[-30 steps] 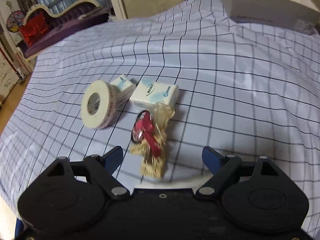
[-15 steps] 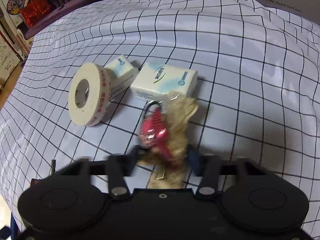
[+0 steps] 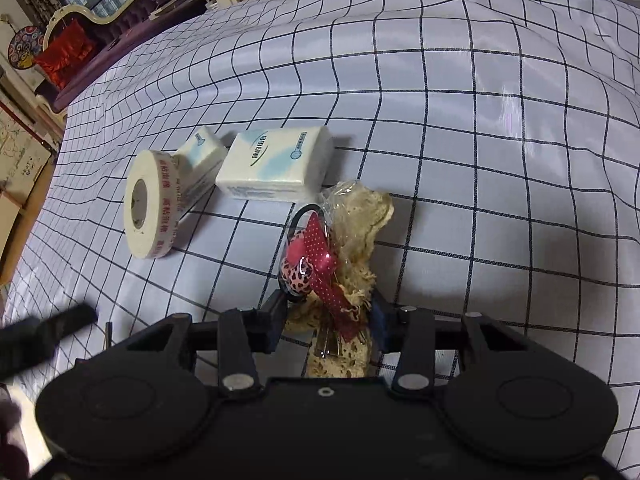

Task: Organize soft objects
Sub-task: 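Grasp the white tape roll with the left tool while the right tool grasps the lace pouch, then carry the tape roll and lace pouch with both tools over the woven basket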

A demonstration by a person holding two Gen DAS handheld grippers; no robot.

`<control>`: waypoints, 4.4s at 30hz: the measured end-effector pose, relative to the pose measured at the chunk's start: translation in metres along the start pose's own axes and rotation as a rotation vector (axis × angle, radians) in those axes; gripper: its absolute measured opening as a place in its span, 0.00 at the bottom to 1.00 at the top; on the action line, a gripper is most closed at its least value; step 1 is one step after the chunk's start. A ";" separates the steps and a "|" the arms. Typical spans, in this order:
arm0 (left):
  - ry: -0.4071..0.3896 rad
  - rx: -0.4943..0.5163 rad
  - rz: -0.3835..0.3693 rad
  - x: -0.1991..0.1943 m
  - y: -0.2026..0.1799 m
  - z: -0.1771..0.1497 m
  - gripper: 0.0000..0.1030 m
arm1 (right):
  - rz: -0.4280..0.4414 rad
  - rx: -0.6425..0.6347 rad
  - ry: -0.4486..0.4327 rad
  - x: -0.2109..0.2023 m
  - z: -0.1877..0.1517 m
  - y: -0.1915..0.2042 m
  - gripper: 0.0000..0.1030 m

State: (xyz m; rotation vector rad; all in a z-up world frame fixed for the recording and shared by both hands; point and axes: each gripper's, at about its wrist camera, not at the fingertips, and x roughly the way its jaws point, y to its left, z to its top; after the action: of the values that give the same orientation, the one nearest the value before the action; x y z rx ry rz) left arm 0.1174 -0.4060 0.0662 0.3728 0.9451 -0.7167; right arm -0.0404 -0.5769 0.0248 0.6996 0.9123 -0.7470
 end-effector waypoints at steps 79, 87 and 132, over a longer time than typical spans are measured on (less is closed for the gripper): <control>0.212 -0.245 0.359 0.025 0.162 -0.054 0.86 | -0.122 0.012 -0.090 -0.020 -0.013 -0.031 0.41; 0.222 -0.219 0.283 -0.009 0.161 -0.109 0.86 | -0.215 0.039 -0.093 -0.061 -0.067 -0.067 0.41; 0.130 -0.368 0.267 -0.115 0.176 -0.262 0.86 | -0.146 0.057 -0.088 -0.154 -0.159 -0.095 0.43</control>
State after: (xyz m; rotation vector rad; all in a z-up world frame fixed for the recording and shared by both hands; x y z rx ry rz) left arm 0.0390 -0.0831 0.0170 0.2151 1.1015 -0.2691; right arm -0.2482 -0.4634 0.0699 0.6502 0.8711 -0.9291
